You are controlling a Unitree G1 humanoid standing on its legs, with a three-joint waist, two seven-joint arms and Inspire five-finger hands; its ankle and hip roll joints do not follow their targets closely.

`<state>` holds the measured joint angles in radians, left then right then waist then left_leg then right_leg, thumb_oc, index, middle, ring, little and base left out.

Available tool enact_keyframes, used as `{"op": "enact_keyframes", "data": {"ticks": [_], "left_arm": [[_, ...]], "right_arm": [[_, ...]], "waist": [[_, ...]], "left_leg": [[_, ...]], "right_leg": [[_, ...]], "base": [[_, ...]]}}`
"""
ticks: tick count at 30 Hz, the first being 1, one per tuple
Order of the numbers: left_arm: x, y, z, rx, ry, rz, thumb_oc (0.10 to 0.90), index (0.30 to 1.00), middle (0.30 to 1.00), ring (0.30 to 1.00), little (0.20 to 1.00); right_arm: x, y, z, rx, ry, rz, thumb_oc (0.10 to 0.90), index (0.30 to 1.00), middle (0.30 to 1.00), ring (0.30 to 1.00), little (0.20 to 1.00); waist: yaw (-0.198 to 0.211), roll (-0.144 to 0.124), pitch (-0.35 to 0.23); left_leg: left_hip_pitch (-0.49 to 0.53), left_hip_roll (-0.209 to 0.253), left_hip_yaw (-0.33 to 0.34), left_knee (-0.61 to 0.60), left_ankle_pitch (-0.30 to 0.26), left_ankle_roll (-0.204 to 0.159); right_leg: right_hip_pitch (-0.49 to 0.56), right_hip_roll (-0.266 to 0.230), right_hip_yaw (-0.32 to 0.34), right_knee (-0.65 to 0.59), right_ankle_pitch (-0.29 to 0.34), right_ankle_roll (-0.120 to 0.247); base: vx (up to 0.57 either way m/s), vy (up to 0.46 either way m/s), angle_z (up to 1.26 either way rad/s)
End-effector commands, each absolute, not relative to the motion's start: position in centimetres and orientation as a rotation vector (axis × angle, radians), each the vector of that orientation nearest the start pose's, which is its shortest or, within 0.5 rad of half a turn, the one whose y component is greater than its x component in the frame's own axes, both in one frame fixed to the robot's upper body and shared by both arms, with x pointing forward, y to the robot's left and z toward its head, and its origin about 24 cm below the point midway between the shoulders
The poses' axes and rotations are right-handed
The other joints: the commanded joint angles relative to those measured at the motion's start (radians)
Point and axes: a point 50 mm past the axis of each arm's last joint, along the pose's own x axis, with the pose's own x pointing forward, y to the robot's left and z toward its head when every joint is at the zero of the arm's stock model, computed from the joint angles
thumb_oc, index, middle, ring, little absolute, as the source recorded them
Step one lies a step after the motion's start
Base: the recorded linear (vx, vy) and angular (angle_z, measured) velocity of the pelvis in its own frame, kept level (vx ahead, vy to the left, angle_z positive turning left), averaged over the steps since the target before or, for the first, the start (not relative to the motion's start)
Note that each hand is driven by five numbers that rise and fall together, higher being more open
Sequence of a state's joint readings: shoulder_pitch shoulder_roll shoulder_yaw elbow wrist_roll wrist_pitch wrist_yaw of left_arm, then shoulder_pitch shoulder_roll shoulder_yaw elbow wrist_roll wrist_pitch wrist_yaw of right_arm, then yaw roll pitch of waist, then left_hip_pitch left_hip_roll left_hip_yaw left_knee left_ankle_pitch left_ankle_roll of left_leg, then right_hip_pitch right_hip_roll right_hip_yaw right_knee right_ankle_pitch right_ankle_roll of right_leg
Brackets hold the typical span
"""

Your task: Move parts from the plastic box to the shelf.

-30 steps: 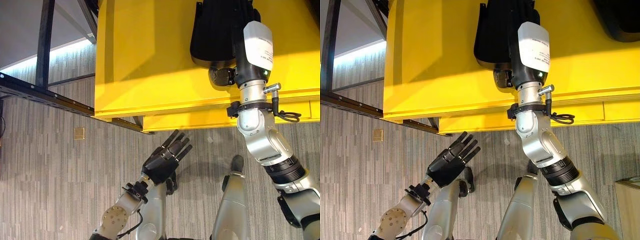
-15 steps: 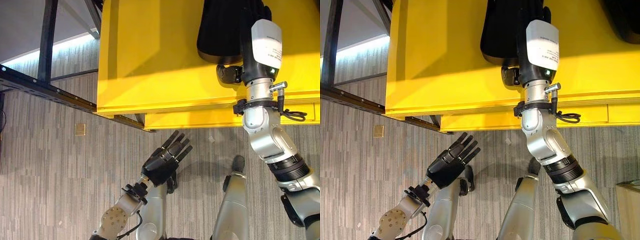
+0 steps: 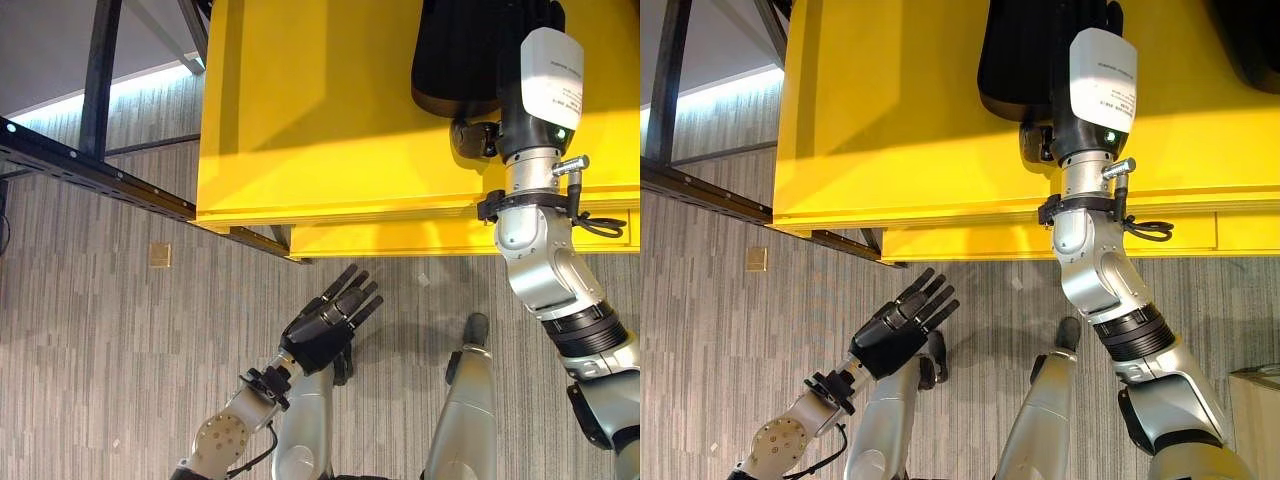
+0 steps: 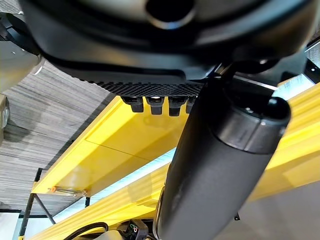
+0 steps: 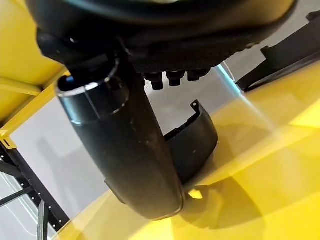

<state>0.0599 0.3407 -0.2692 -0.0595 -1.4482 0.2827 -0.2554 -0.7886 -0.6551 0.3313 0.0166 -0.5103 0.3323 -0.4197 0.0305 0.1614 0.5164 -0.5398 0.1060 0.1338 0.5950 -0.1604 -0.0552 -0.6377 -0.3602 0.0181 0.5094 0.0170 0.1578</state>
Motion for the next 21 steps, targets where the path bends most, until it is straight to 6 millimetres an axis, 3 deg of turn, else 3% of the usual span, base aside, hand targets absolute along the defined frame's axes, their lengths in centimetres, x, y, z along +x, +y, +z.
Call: {"op": "enact_keyframes", "data": {"ticks": [1, 8, 9, 10, 11, 16, 17, 18, 20, 21], "left_arm": [[21.20, 11.96, 7.36, -1.164, 0.165, -0.761, 0.900, 1.000, 1.000, 1.000, 1.000], [21.21, 12.09, 7.36, -1.163, 0.161, -0.762, 0.900, 1.000, 1.000, 1.000, 1.000], [21.15, 12.07, 7.22, -1.163, 0.165, -0.762, 0.900, 1.000, 1.000, 1.000, 1.000], [21.18, 12.08, 7.28, -1.161, 0.161, -0.765, 0.900, 1.000, 1.000, 1.000, 1.000], [21.11, 12.10, 7.18, -1.162, 0.165, -0.763, 0.900, 1.000, 1.000, 1.000, 1.000], [21.23, 12.30, 7.23, -1.150, 0.174, -0.761, 0.900, 1.000, 1.000, 1.000, 1.000], [21.28, 12.31, 7.31, -1.149, 0.170, -0.763, 0.900, 1.000, 1.000, 1.000, 1.000], [21.26, 12.26, 7.23, -1.147, 0.176, -0.765, 0.900, 1.000, 1.000, 1.000, 1.000], [21.25, 12.30, 7.29, -1.140, 0.174, -0.769, 0.900, 1.000, 1.000, 1.000, 1.000], [21.23, 12.31, 7.15, -1.141, 0.179, -0.766, 0.900, 1.000, 1.000, 1.000, 1.000]], "right_arm": [[30.00, -15.90, 35.43, -1.057, -1.103, -0.647, 0.900, 1.000, 1.000, 1.000, 1.000], [30.14, -15.83, 35.27, -1.113, -1.080, -0.647, 0.900, 1.000, 1.000, 1.000, 1.000], [30.23, -15.85, 35.13, -1.132, -1.073, -0.643, 0.900, 1.000, 1.000, 1.000, 1.000], [30.21, -15.85, 35.18, -1.139, -1.071, -0.641, 0.900, 1.000, 1.000, 1.000, 1.000], [30.27, -15.89, 35.01, -1.147, -1.064, -0.635, 0.900, 1.000, 1.000, 1.000, 1.000], [30.02, -15.43, 35.02, -1.250, -1.075, -0.602, 0.900, 1.000, 1.000, 1.000, 1.000], [29.96, -15.39, 35.12, -1.253, -1.079, -0.603, 0.900, 1.000, 1.000, 1.000, 1.000], [29.98, -15.24, 35.07, -1.274, -1.077, -0.598, 0.900, 1.000, 1.000, 1.000, 1.000], [29.90, -15.08, 35.21, -1.292, -1.081, -0.600, 0.900, 1.000, 1.000, 1.000, 1.000], [29.98, -15.02, 35.22, -1.302, -1.076, -0.599, 0.900, 1.000, 1.000, 1.000, 1.000]], "waist": [[0.011, 0.035, 0.004], [0.007, 0.034, 0.004], [0.007, 0.030, 0.004], [0.006, 0.031, 0.004], [0.006, 0.028, 0.004], [0.004, 0.017, 0.004], [0.004, 0.018, 0.004], [0.004, 0.014, 0.004], [0.005, 0.012, 0.004], [0.006, 0.009, 0.004]], "left_leg": [[0.028, -0.043, 0.015, -0.044, -0.025, 0.064], [0.026, -0.042, 0.017, -0.048, -0.021, 0.064], [0.039, -0.043, 0.010, -0.038, -0.047, 0.057], [0.025, -0.041, 0.016, -0.045, -0.024, 0.064], [0.039, -0.043, 0.010, -0.038, -0.048, 0.057], [0.038, -0.038, 0.011, -0.030, -0.053, 0.058], [0.023, -0.035, 0.018, -0.037, -0.029, 0.066], [0.037, -0.037, 0.011, -0.029, -0.054, 0.059], [0.024, -0.035, 0.018, -0.036, -0.031, 0.067], [0.039, -0.036, 0.012, -0.028, -0.056, 0.060]], "right_leg": [[0.072, 0.061, -0.040, 0.174, -0.226, -0.104], [0.067, 0.067, -0.036, 0.173, -0.225, -0.104], [0.082, 0.067, -0.032, 0.183, -0.250, -0.098], [0.067, 0.067, -0.037, 0.176, -0.227, -0.104], [0.083, 0.066, -0.032, 0.182, -0.250, -0.098], [0.086, 0.073, -0.031, 0.183, -0.251, -0.097], [0.071, 0.074, -0.036, 0.176, -0.228, -0.104], [0.085, 0.076, -0.032, 0.183, -0.251, -0.099], [0.072, 0.079, -0.038, 0.175, -0.227, -0.106], [0.087, 0.079, -0.034, 0.183, -0.250, -0.099]], "base": [[-0.02, -0.009, -0.03], [0.01, -0.003, 0.00], [0.00, 0.000, 0.00], [0.07, -0.022, -0.01], [0.00, 0.000, 0.00], [0.00, -0.015, 0.00], [0.00, -0.031, -0.01], [-0.08, -0.019, -0.01], [0.00, -0.018, -0.01], [0.00, 0.000, 0.00]]}}
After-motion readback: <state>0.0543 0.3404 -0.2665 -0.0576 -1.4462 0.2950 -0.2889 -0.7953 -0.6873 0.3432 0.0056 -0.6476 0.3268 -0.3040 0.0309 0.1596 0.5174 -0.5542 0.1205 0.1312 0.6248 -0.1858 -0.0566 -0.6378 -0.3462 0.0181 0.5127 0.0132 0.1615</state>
